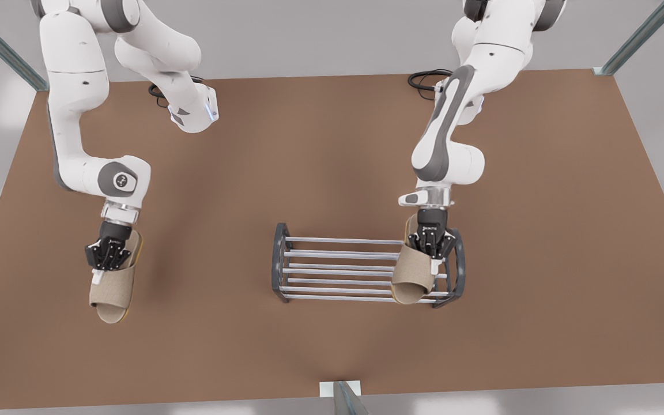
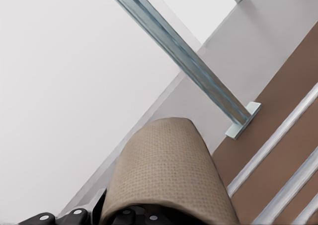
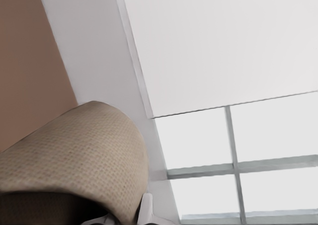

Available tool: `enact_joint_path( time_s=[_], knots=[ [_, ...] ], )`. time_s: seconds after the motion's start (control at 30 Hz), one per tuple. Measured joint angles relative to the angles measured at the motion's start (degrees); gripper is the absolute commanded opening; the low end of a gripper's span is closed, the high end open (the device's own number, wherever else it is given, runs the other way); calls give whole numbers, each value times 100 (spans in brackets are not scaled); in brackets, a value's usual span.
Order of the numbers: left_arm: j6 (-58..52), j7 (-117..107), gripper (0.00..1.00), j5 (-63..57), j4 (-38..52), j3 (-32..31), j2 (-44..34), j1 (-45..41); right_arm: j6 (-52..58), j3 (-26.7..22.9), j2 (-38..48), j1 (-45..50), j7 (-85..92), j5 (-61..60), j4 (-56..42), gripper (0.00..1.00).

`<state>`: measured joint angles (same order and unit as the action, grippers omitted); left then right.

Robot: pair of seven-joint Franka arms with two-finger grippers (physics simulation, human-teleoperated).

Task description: Place the right shoe on the shoe rack with the right arm, and place the left shoe on the shoe rack with the left arm

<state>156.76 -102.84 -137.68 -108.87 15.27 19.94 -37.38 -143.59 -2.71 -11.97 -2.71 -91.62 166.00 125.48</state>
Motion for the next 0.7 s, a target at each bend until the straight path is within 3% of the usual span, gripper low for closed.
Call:
enact_joint_path(
  time_s=[0.03, 0.07, 0.23, 0.43, 0.5, 0.6, 0.7],
  knots=[
    [-15, 3, 94, 66, 19, -2, 56, 2, -178, 14, 172, 38, -1, 0, -71, 22],
    [-27, 7, 100, 119, 17, -5, 94, 1, -370, 25, 296, 104, -2, 0, -172, 22],
    [-17, 20, 100, 242, 9, -7, 273, -16, -1394, 386, 723, 496, 8, -97, -772, 22],
    [2, 32, 100, 260, -271, 0, 86, -47, -2121, 452, 25, 1675, 19, -531, -2010, 22],
    [8, 36, 100, 243, -807, 2, -381, -62, -2238, 422, -250, 2130, 22, -792, -2322, 22],
    [23, 39, 100, 242, -1966, -3, -1811, -130, -2352, 389, -427, 2470, 27, -1123, -2576, 21],
    [62, 41, 100, 1004, -1530, 310, -2467, -385, -2421, 381, -442, 2550, 31, -1311, -2642, 21]
  ],
)
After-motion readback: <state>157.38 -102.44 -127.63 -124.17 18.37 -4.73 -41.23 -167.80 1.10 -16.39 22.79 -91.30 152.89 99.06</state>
